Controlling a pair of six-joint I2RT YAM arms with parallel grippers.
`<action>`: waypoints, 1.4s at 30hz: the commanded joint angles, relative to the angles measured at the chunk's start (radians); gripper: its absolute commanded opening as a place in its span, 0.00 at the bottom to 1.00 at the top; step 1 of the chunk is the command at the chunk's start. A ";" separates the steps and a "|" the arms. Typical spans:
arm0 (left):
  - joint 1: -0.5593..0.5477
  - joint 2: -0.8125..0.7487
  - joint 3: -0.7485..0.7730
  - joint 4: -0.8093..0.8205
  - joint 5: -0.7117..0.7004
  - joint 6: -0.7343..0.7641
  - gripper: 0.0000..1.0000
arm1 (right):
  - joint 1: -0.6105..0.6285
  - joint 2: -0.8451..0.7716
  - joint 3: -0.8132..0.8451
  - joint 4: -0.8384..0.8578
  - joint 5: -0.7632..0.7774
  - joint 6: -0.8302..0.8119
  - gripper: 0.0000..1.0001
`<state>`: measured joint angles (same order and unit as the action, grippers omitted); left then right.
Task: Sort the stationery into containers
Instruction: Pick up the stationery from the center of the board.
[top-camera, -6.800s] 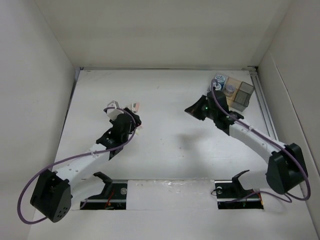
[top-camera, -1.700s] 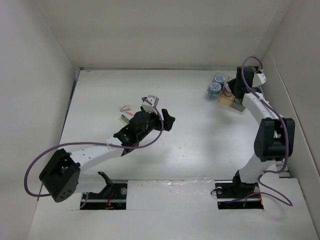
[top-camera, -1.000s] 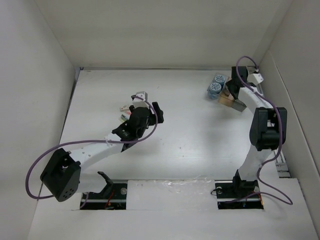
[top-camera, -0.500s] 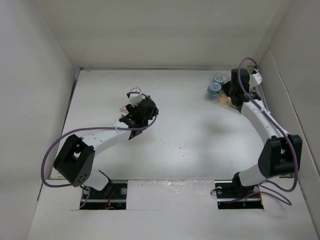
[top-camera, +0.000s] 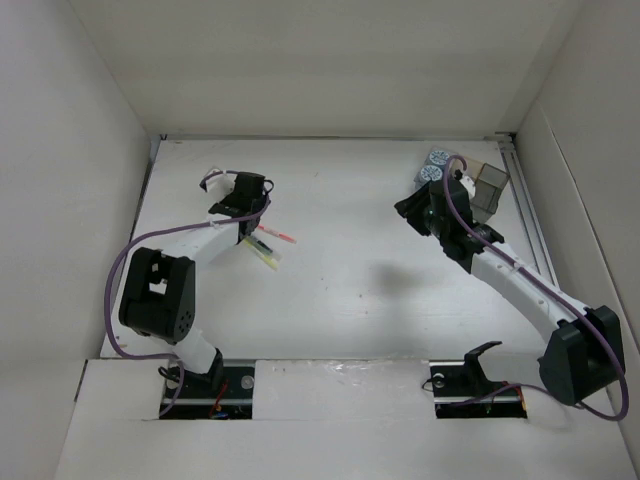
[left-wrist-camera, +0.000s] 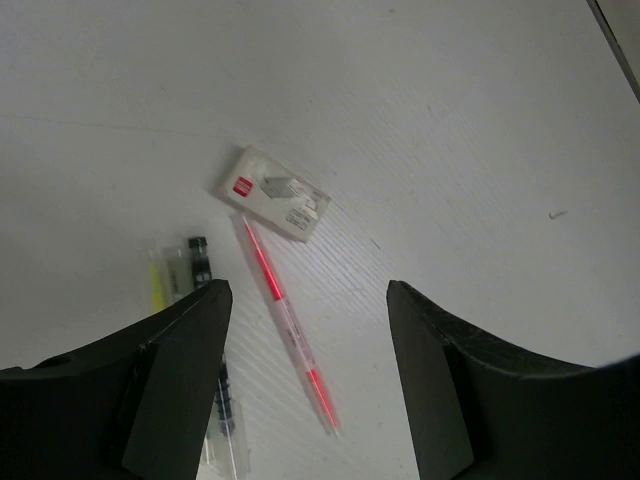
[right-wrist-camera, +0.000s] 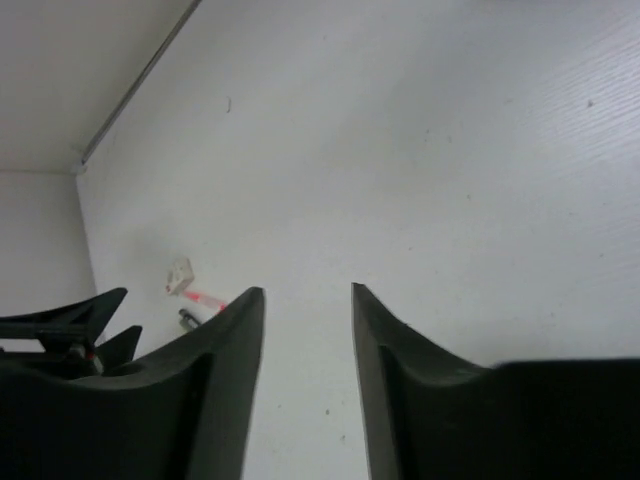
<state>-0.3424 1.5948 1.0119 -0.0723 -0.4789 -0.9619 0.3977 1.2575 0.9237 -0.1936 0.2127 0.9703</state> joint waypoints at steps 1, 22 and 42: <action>0.068 0.019 0.040 -0.014 0.005 -0.042 0.60 | 0.035 -0.053 -0.022 0.081 -0.041 -0.005 0.46; 0.088 0.240 0.212 0.000 0.072 0.371 0.78 | 0.084 -0.024 -0.023 0.103 -0.061 -0.033 0.63; 0.088 0.338 0.241 -0.029 0.060 0.382 0.67 | 0.084 -0.044 -0.023 0.112 -0.039 -0.044 0.64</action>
<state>-0.2543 1.9335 1.2350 -0.0948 -0.3950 -0.5831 0.4728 1.2377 0.8917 -0.1417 0.1497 0.9379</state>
